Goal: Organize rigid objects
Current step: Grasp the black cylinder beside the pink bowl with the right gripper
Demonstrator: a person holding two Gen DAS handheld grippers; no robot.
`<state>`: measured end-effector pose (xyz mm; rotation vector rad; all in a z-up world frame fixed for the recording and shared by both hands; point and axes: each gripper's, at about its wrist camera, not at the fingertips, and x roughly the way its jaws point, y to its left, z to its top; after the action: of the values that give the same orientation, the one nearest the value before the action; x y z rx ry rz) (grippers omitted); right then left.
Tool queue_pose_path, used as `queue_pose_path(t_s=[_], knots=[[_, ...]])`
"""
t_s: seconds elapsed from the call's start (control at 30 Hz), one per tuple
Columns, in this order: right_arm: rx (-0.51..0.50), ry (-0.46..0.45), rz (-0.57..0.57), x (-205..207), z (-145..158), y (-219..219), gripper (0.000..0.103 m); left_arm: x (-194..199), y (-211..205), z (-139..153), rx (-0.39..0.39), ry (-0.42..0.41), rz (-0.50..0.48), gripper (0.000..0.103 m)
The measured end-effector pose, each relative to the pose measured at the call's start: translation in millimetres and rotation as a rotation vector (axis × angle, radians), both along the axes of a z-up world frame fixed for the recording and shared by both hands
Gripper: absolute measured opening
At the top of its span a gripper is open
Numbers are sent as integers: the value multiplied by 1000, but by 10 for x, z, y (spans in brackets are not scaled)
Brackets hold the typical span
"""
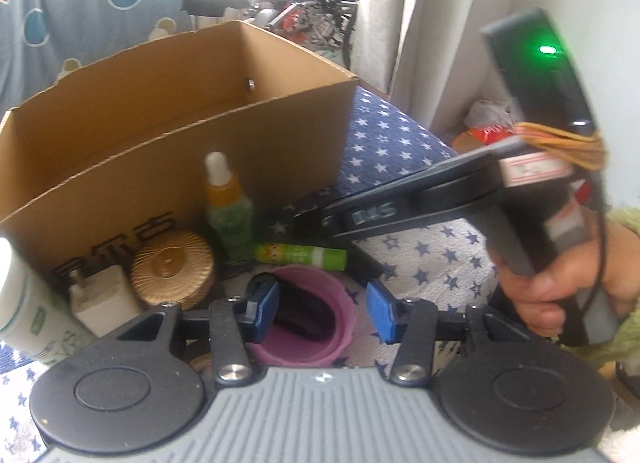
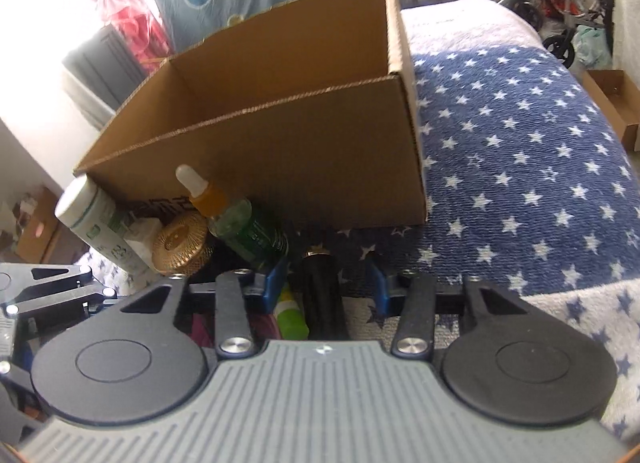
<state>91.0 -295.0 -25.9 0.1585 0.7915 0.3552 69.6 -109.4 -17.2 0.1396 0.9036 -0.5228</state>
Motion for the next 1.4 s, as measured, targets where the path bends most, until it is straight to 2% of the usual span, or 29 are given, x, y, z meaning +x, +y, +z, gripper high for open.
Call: queue_pose_path(t_s=[0.03, 0.1, 0.2, 0.5, 0.67, 0.83, 0.87, 1.0, 1.13, 1.23, 1.4], knots=[[-4, 18, 11, 40, -32, 14, 27, 3, -19, -9, 1, 3, -10, 49], [22, 48, 28, 98, -97, 5, 27, 9, -60, -21, 5, 7, -31, 49], [31, 65, 25, 111, -144, -25, 21, 20, -124, -25, 6, 14, -66, 49], [142, 97, -80, -105, -247, -376, 21, 139, -418, -142, 6, 71, -150, 49], [281, 125, -141, -205, -347, -593, 21, 233, -553, -223, 4, 111, -163, 49], [431, 151, -171, -246, -488, -766, 21, 287, -697, -350, 41, 161, -131, 48], [450, 153, -173, -252, -504, -786, 21, 279, -704, -349, 44, 150, -128, 46], [480, 143, -165, -310, -518, -841, 21, 262, -721, -358, 54, 142, -115, 31], [473, 117, -160, -384, -445, -828, 21, 211, -706, -270, 58, 108, -110, 29], [457, 82, -144, -459, -300, -775, 21, 104, -619, -98, 32, 65, -104, 29], [407, -21, -84, -551, 151, -596, 21, -16, -413, 324, -1, -73, -63, 29]])
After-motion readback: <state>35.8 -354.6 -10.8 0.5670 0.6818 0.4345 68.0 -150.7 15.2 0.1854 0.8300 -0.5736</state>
